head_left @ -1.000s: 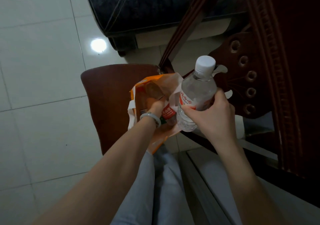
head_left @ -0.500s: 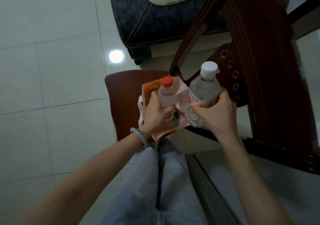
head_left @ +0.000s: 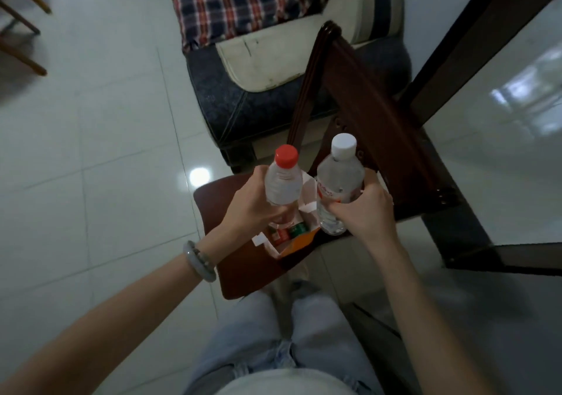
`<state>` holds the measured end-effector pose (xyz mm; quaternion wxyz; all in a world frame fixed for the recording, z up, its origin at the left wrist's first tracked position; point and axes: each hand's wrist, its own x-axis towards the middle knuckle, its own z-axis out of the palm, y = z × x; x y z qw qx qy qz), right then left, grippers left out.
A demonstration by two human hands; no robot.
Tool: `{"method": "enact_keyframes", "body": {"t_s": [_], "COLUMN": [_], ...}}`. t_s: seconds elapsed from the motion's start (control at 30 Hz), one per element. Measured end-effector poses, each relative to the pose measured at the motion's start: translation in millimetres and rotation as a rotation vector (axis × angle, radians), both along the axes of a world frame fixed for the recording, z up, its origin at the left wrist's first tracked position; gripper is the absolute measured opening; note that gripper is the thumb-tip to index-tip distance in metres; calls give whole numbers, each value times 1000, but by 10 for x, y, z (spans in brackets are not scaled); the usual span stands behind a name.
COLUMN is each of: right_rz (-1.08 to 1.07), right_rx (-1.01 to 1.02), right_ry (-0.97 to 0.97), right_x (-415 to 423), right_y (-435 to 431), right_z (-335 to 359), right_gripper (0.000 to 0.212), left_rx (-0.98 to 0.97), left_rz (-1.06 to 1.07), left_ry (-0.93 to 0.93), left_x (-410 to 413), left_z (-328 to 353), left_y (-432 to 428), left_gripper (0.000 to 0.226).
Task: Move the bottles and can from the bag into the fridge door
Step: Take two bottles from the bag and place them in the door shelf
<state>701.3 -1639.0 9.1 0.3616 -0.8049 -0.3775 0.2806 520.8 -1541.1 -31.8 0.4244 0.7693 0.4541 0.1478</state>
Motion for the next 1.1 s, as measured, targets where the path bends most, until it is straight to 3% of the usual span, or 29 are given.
{"method": "enact_keyframes", "body": {"t_s": [0.23,0.33,0.47,0.67,0.8,0.93,1.1], "right_rz": [-170,-280,-439,-748,-948,-1129,-1328], "right_rx": [98,75,61,111,146,169,187], "right_ry": [-10,0,21,40,46,27,-3], "right_x": [-534,-866,-1319,-1819,-2041,-2271,-2659], "right_y": [-685,-1003,-1438,-2216,-2816,-3430,-4353], "right_z": [258,318,387,582,697,865,1012], "right_gripper": [76,71,65,64,70,61,63], "left_rx": [82,76,148,160,104,127,66], "left_rz": [-236,-344,-516,-842,-994,-1182,-1386], "left_ry": [-90,-128,-161,-213,-234,-272,-288], "left_x": [-304,-446,-615,-600,-438,-271,-198], "left_z": [411,545,599,743,874,1017,1144], "left_y": [-274,-427,-670,-1184,-1664,-2277,-3317], "left_gripper": [69,72,59,64,62,64,66]}}
